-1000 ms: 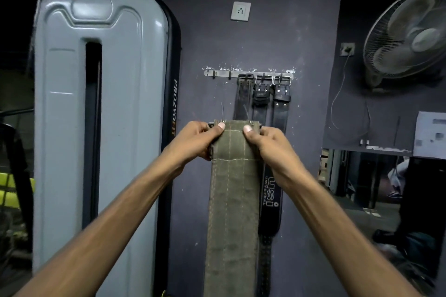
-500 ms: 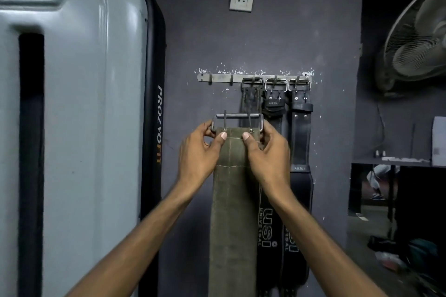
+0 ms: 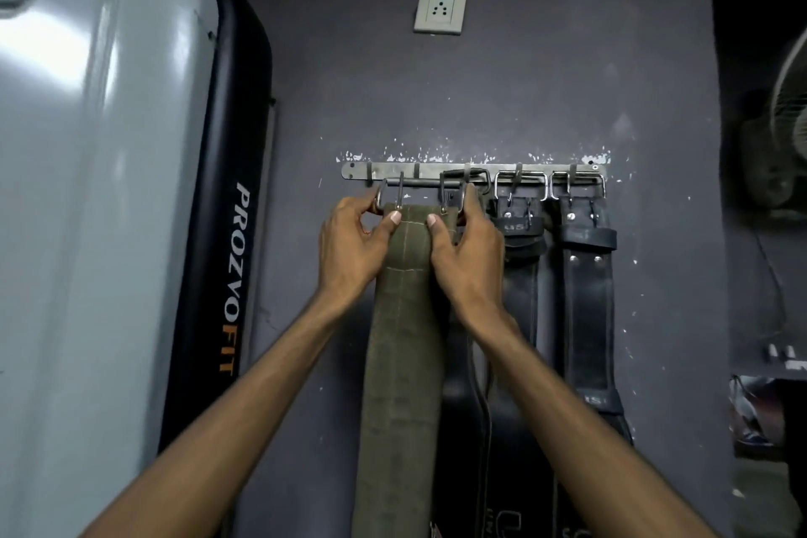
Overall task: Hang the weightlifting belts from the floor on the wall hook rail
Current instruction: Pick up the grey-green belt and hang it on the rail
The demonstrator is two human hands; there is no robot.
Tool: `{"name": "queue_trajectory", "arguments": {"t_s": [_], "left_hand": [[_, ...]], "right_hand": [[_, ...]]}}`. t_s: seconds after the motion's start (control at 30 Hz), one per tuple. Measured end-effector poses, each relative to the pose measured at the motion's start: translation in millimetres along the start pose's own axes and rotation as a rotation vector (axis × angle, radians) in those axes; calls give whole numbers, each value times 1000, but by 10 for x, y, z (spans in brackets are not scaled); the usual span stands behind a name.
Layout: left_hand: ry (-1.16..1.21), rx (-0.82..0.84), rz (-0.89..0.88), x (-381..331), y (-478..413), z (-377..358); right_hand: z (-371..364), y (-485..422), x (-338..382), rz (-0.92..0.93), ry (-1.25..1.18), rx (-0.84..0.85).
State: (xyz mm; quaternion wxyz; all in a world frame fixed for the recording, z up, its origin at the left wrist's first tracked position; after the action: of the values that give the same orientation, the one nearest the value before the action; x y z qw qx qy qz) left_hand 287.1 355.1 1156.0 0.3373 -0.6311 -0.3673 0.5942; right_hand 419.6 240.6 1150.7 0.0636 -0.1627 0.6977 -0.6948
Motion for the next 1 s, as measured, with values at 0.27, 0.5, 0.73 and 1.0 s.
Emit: {"name": "queue_trajectory", "arguments": {"t_s": [0.27,0.5,0.73,1.0], "left_hand": [[-154,-45,-1,128,-917,-612],[-282,-19,8,554,-776,-857],[-326,89,7,502,-470,-769],[-319,248,109,575,221,-247]], "right_hand": [[-456,-925,-599,57,133,76],[-545,-665,-753,118,304,229],[-362,-392,-729,31,253,249],[-121,296,-460,-111,254,298]]}}
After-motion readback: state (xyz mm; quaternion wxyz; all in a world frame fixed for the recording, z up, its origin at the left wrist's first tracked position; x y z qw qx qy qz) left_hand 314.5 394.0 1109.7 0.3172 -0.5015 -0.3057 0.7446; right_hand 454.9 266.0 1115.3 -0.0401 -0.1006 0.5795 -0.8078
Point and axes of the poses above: each hand's wrist, its own y-axis away from the middle knuckle, its own z-axis out of the back of the hand, x = y × z, the point moved 7 cm from there along -y, towards the middle knuckle, and after that the axes turned 11 degrees about z, right-handed, at the moved point
